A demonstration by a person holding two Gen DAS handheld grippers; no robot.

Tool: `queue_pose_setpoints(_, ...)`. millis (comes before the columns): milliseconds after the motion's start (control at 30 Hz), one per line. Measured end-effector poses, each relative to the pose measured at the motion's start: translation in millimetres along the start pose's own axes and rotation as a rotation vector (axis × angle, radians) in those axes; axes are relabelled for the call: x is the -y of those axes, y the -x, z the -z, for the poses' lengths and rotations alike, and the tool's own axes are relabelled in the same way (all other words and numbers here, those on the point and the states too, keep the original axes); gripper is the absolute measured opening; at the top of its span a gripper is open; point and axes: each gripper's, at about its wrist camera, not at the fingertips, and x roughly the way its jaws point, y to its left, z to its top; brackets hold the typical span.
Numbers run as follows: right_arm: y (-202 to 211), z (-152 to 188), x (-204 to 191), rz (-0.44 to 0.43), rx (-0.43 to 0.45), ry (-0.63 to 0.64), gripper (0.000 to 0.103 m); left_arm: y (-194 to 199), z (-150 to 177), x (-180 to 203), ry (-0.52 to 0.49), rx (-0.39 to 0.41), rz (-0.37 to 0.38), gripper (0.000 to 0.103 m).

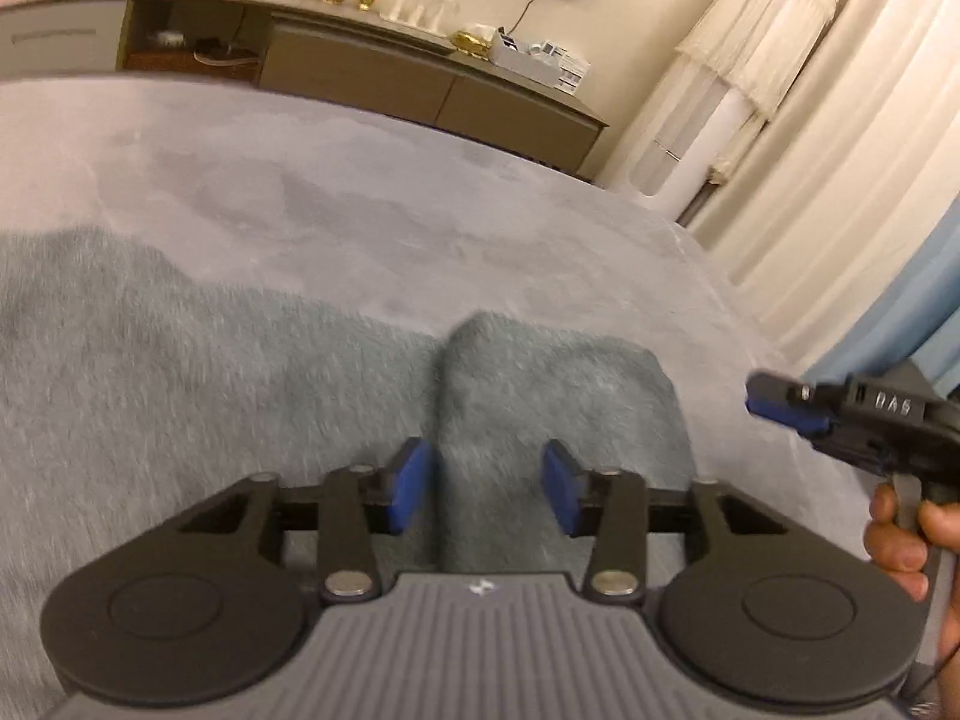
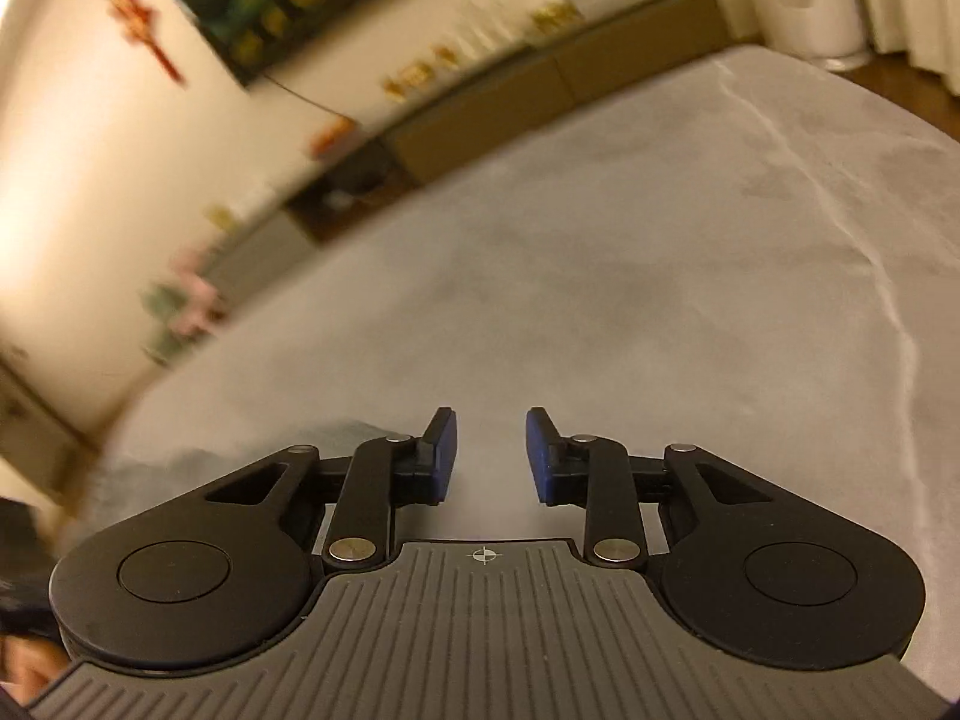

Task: Fold clothes

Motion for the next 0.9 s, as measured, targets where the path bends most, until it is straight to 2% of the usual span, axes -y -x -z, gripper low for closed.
queue_pose_setpoints(33,-0.2,1.1,-5.1,-0.019,-0.007,0.011,0.037,1.4,2.3,-0.7,0.011,-0.006,0.016,0.051)
queue_pose_setpoints(67,-0.3,2.2,-10.1,-0.037,-0.013,0.023,0.039,0.8,4.2,0.0,0.015,-0.007,0.041,0.045)
queue_pose_setpoints(100,-5.3,4.6,-15.4,-0.029,-0.035,0.046,0.043,0.8,5.8,0.6,0.017,-0.007,0.063,0.014)
queue_pose_setpoints(133,-10.3,7.1,-20.7,-0.021,-0.056,0.068,0.043,5.5,4.4,0.7,0.006,0.007,0.057,0.006)
queue_pose_setpoints(233,-16.1,5.9,-36.8,-0.009,-0.045,0.109,0.043,20.3,0.2,0.6,-0.026,0.047,0.039,0.006)
queue_pose_setpoints(300,-13.2,4.0,-44.8,-0.019,-0.025,0.126,0.044,37.2,-5.9,-12.3,-0.002,0.050,0.029,0.006)
queue_pose_setpoints(400,-12.0,2.3,-56.5,-0.070,-0.013,0.130,0.044,46.3,-5.1,-32.8,0.008,0.027,-0.070,0.006)
queue_pose_setpoints(433,-13.4,2.5,-58.2,-0.079,-0.018,0.139,0.044,45.1,-4.2,-38.3,0.021,0.017,-0.078,0.006)
queue_pose_setpoints(567,-30.2,18.9,-86.7,-0.113,-0.070,0.247,0.043,38.9,-2.1,-40.8,0.004,-0.010,-0.114,0.007)
queue_pose_setpoints(633,-35.3,30.8,-101.8,-0.145,-0.112,0.339,0.034,37.5,-0.3,-36.8,-0.030,-0.013,-0.144,0.008)
queue_pose_setpoints(700,-38.2,45.4,-115.3,-0.165,-0.159,0.444,0.030,40.6,2.9,-32.9,-0.051,-0.009,-0.167,0.008)
queue_pose_setpoints(767,-52.5,65.0,-117.6,-0.084,-0.224,0.538,0.030,46.8,8.5,-30.3,-0.065,-0.006,-0.180,0.010)
queue_pose_setpoints(833,-53.4,70.8,-109.1,-0.105,-0.204,0.549,0.033,58.6,11.9,-25.9,-0.074,0.018,-0.196,0.013)
queue_pose_setpoints(900,-49.8,56.8,-104.2,-0.125,-0.225,0.503,0.033,75.6,12.5,-16.3,-0.078,0.078,-0.202,0.014)
